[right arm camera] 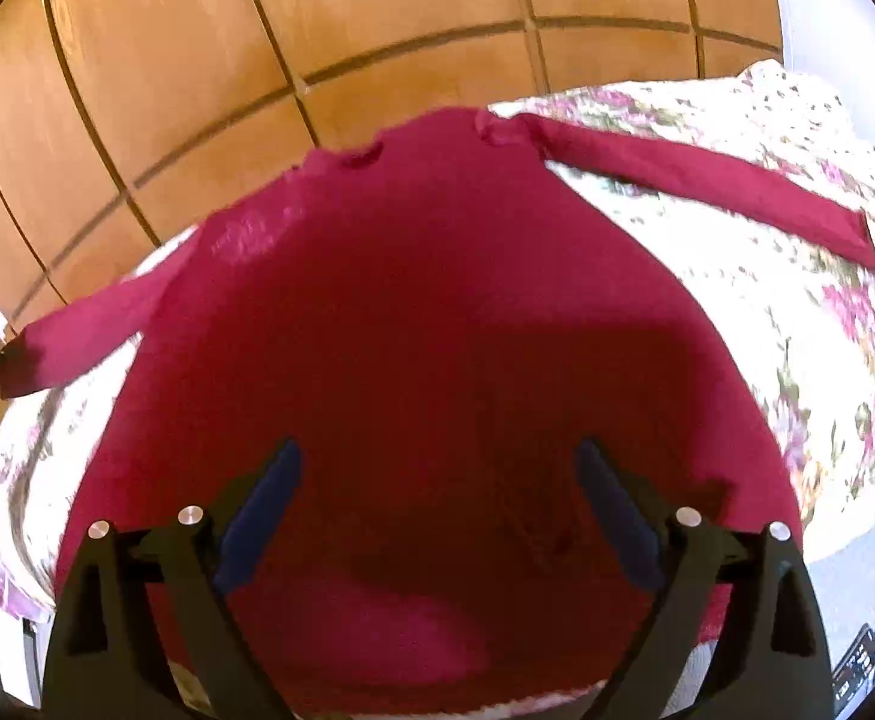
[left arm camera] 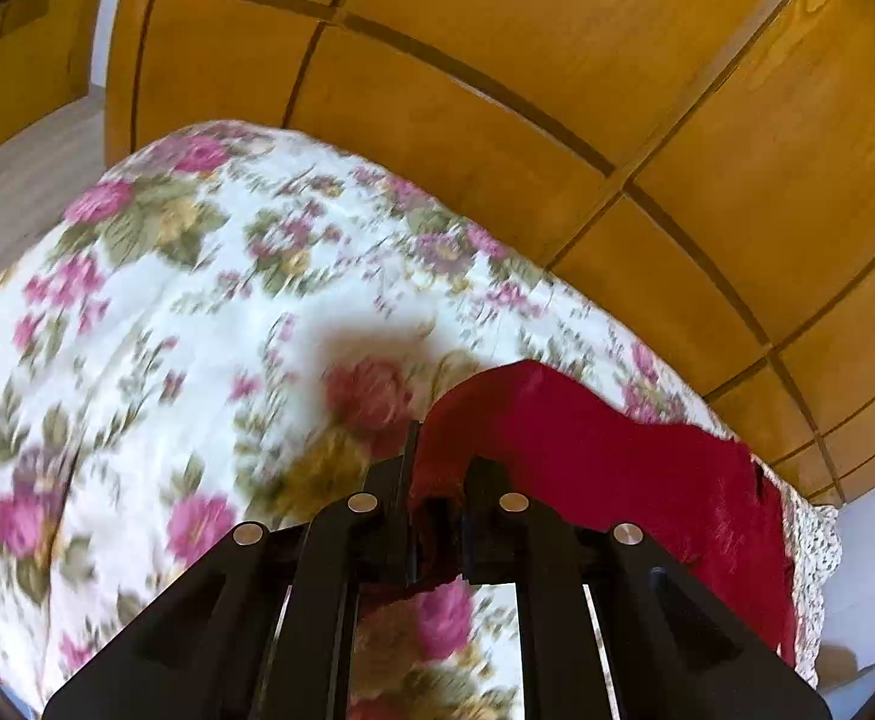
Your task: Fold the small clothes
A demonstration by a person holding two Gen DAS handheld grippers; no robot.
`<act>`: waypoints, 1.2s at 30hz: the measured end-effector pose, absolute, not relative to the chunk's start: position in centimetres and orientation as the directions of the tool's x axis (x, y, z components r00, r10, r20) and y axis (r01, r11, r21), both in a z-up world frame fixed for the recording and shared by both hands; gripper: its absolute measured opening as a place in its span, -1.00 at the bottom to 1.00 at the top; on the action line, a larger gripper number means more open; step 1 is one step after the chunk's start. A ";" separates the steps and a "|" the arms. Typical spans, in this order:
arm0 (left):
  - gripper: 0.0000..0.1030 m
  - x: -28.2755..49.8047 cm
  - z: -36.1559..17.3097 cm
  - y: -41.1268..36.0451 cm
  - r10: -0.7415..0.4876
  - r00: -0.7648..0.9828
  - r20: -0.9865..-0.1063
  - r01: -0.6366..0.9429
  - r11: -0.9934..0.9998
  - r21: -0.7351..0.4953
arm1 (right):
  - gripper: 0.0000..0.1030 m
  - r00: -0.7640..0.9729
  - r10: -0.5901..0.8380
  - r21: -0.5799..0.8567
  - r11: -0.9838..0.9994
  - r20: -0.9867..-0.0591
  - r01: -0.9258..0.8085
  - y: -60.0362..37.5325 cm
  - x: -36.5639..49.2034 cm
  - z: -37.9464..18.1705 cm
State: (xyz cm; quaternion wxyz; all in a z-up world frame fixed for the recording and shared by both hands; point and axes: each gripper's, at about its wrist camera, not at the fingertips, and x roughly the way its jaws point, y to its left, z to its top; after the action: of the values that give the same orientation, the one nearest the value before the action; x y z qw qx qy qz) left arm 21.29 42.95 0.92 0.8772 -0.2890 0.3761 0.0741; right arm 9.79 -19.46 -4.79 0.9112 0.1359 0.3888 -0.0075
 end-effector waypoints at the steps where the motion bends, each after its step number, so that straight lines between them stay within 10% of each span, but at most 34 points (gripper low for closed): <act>1: -0.84 22.1 1.5 42.9 -0.089 0.708 -0.700 -0.343 0.824 -0.452 | 0.82 0.700 0.092 0.234 0.966 -0.708 0.109 -19.2 10.4 -4.4; 13: -0.84 25.9 6.9 36.1 -0.358 0.717 -0.597 -0.200 0.715 -0.670 | 0.86 0.654 0.165 0.189 0.981 -0.738 -0.034 -15.5 20.3 -4.9; 27: -0.83 34.6 4.3 5.7 -0.729 0.456 -0.510 0.060 0.597 -0.800 | 0.87 0.666 0.215 0.313 0.949 -0.714 0.028 -18.9 19.6 -5.7; 28: -0.74 35.0 3.9 3.8 -0.725 0.444 -0.526 0.075 0.615 -0.785 | 0.87 0.667 0.217 0.321 0.946 -0.713 0.035 -19.3 19.4 -5.7; 30: 0.53 36.1 3.0 -0.7 -0.699 0.427 -0.574 0.134 0.676 -0.724 | 0.87 0.668 0.220 0.330 0.943 -0.711 0.041 -19.9 19.1 -5.7; 31: 0.77 36.3 2.6 -2.0 -0.674 0.431 -0.599 0.153 0.709 -0.688 | 0.87 0.667 0.217 0.328 0.943 -0.713 0.045 -20.2 18.9 -5.6; 36: 0.81 32.9 1.8 -2.7 -0.685 0.494 -0.536 0.255 0.703 -0.664 | 0.87 0.666 0.218 0.330 0.943 -0.714 0.044 -21.0 18.6 -5.3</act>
State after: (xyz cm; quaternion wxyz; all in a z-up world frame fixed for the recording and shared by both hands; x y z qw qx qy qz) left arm 32.95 -2.73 1.84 0.8245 -0.2592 0.4145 -0.2850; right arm 18.64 -21.00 -5.26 0.8982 0.1616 0.4059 0.0485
